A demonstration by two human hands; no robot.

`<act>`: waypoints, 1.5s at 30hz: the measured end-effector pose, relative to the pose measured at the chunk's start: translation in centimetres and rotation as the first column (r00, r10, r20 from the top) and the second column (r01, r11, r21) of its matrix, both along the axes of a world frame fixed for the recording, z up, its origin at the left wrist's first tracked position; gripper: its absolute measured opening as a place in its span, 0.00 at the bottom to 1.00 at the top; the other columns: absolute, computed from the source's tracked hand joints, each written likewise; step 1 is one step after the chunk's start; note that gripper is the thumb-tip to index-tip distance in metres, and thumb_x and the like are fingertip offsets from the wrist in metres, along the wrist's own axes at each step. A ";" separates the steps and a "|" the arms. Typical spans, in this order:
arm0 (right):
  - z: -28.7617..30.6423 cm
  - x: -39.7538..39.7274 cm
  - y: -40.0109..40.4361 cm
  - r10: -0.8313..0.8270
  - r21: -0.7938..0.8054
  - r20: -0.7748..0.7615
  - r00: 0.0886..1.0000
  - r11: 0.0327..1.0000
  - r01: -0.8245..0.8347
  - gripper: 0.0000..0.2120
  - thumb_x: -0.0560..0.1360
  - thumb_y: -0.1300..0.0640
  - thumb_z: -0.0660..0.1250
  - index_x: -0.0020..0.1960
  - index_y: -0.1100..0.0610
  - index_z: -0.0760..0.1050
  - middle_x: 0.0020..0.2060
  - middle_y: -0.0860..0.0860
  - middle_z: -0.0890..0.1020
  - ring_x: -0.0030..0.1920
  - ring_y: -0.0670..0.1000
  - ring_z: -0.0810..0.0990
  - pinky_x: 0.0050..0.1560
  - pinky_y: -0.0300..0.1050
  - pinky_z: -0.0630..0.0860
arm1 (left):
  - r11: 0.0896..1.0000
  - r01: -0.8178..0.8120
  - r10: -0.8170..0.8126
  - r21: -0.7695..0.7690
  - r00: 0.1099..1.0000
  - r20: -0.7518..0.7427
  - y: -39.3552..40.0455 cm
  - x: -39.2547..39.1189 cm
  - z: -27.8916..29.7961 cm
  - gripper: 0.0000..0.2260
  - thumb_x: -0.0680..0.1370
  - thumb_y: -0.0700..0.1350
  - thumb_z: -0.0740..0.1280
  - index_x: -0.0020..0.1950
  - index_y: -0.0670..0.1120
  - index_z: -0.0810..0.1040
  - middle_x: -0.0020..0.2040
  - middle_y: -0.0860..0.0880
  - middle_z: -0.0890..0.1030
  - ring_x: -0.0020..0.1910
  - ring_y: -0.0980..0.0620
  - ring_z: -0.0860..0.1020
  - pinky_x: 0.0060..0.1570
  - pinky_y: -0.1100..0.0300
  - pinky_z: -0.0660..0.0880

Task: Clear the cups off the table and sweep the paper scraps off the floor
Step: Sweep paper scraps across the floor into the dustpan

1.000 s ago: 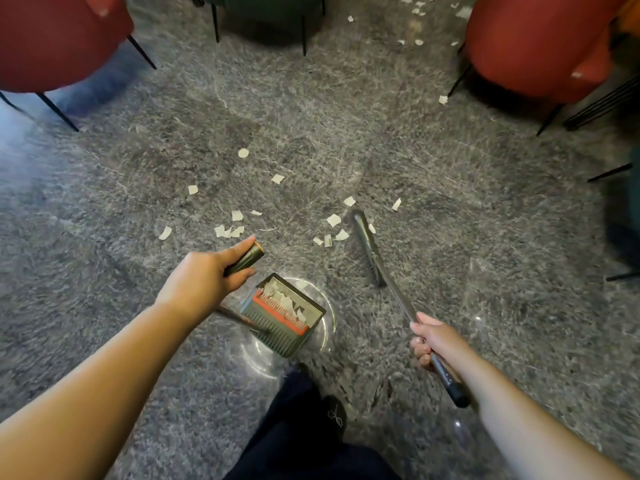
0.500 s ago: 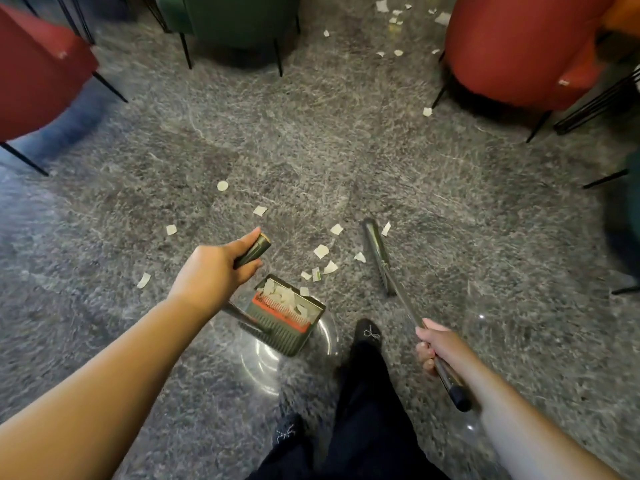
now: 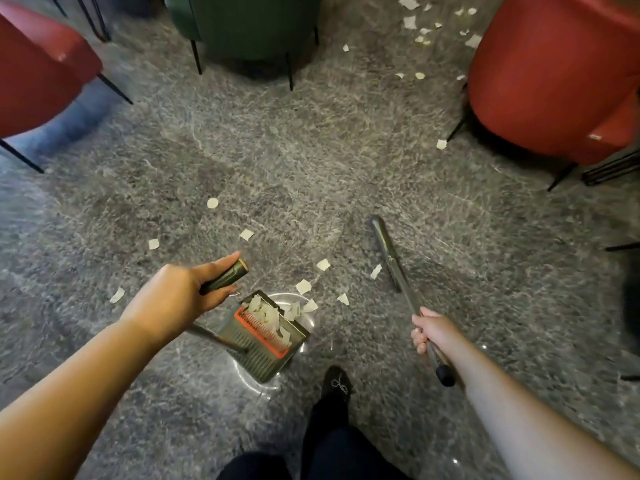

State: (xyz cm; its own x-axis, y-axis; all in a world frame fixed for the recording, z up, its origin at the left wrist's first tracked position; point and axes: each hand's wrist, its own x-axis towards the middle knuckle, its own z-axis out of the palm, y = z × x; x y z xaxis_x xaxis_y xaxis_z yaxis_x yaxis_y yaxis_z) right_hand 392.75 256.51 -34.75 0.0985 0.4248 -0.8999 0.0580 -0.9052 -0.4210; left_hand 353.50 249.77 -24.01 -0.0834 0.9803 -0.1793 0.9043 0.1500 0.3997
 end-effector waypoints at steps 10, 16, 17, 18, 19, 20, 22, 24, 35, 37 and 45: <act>-2.8 -3.1 4.5 0.218 -0.116 -0.003 0.976 0.969 -0.217 0.24 0.83 0.65 0.53 0.77 0.55 0.54 0.23 0.52 0.64 0.13 0.42 0.60 0.18 0.28 0.60 | 0.998 0.053 -0.051 0.040 0.997 -0.058 1.3 0.7 0.2 0.27 0.70 0.49 0.76 0.68 0.57 0.73 0.33 0.46 0.83 0.28 0.48 0.80 0.31 0.61 0.72; -2.7 -6.5 0.1 0.360 -0.133 -0.011 0.933 0.924 -0.358 0.26 0.82 0.64 0.54 0.78 0.53 0.53 0.25 0.51 0.64 0.15 0.43 0.61 0.17 0.31 0.60 | 0.992 0.083 -0.075 0.096 0.994 -0.084 -0.3 0.0 -0.3 0.28 0.69 0.50 0.77 0.67 0.57 0.75 0.32 0.47 0.83 0.27 0.49 0.81 0.28 0.61 0.75; -2.5 -7.0 -0.7 0.377 -0.143 -0.027 0.926 0.915 -0.377 0.25 0.82 0.64 0.54 0.78 0.52 0.54 0.25 0.51 0.64 0.15 0.43 0.61 0.17 0.31 0.60 | 0.992 0.085 -0.077 0.092 0.993 -0.092 -0.7 0.0 -0.3 0.28 0.69 0.51 0.77 0.68 0.58 0.73 0.33 0.48 0.83 0.27 0.49 0.80 0.29 0.62 0.74; -2.2 -7.5 -1.6 0.397 -0.152 -0.040 0.917 0.905 -0.398 0.25 0.82 0.64 0.54 0.77 0.52 0.54 0.24 0.51 0.64 0.16 0.43 0.61 0.17 0.32 0.60 | 0.993 0.081 -0.074 0.081 0.993 -0.089 -1.3 -0.2 -0.4 0.29 0.70 0.51 0.76 0.68 0.60 0.70 0.33 0.48 0.83 0.26 0.50 0.79 0.28 0.63 0.72; -2.1 -8.0 -2.4 0.411 -0.159 -0.053 0.910 0.896 -0.414 0.25 0.82 0.63 0.54 0.77 0.51 0.55 0.25 0.51 0.64 0.16 0.43 0.62 0.18 0.32 0.60 | 0.995 0.073 -0.068 0.063 0.995 -0.074 -1.7 -0.2 -0.4 0.30 0.71 0.51 0.75 0.69 0.62 0.67 0.32 0.48 0.82 0.25 0.51 0.77 0.28 0.63 0.71; -2.0 -8.6 -3.4 0.421 -0.167 -0.066 0.905 0.889 -0.426 0.25 0.82 0.63 0.55 0.77 0.51 0.55 0.25 0.51 0.64 0.17 0.43 0.62 0.18 0.32 0.60 | 0.998 0.060 -0.058 0.035 0.997 -0.050 -2.4 -0.4 -0.4 0.30 0.72 0.52 0.74 0.69 0.62 0.64 0.32 0.48 0.82 0.25 0.52 0.76 0.29 0.62 0.70; -1.9 -9.7 -5.1 0.431 -0.187 -0.098 0.897 0.877 -0.442 0.25 0.82 0.63 0.55 0.77 0.50 0.55 0.26 0.51 0.64 0.17 0.42 0.61 0.18 0.31 0.60 | 0.999 0.046 -0.046 0.017 0.999 -0.006 -3.5 -0.5 -0.8 0.29 0.73 0.54 0.71 0.69 0.64 0.62 0.33 0.49 0.82 0.28 0.51 0.77 0.31 0.59 0.73; -1.8 -10.9 -6.8 0.452 -0.209 -0.120 0.884 0.859 -0.467 0.25 0.82 0.62 0.55 0.77 0.49 0.55 0.27 0.50 0.64 0.17 0.42 0.61 0.19 0.31 0.60 | 0.999 0.037 -0.037 0.017 0.999 0.023 -5.0 -1.0 -1.3 0.28 0.73 0.57 0.69 0.69 0.66 0.61 0.36 0.49 0.83 0.33 0.49 0.81 0.34 0.55 0.78; 1.0 -13.3 -10.3 0.450 -0.203 -0.184 0.874 0.852 -0.482 0.25 0.82 0.62 0.55 0.77 0.48 0.56 0.28 0.51 0.65 0.19 0.42 0.63 0.19 0.32 0.61 | 0.999 0.033 -0.033 -0.006 0.999 0.035 -9.3 -3.4 -1.7 0.28 0.74 0.58 0.66 0.71 0.65 0.58 0.45 0.48 0.85 0.38 0.50 0.83 0.39 0.53 0.80; 1.7 -12.8 -10.2 0.413 -0.192 -0.192 0.890 0.874 -0.446 0.25 0.82 0.62 0.56 0.77 0.49 0.56 0.27 0.51 0.65 0.19 0.42 0.62 0.19 0.31 0.60 | 0.999 0.034 -0.034 -0.015 0.999 0.021 -9.9 -3.5 -1.6 0.28 0.75 0.57 0.67 0.70 0.66 0.57 0.44 0.49 0.85 0.36 0.51 0.81 0.38 0.53 0.79; 2.3 -12.6 -9.1 0.400 -0.134 -0.115 0.909 0.901 -0.413 0.25 0.82 0.62 0.56 0.77 0.50 0.56 0.25 0.51 0.67 0.19 0.43 0.63 0.18 0.33 0.61 | 0.996 0.009 -0.008 -0.085 1.000 0.018 -10.8 -4.4 -2.1 0.26 0.75 0.64 0.58 0.71 0.70 0.53 0.49 0.51 0.84 0.41 0.53 0.82 0.41 0.55 0.79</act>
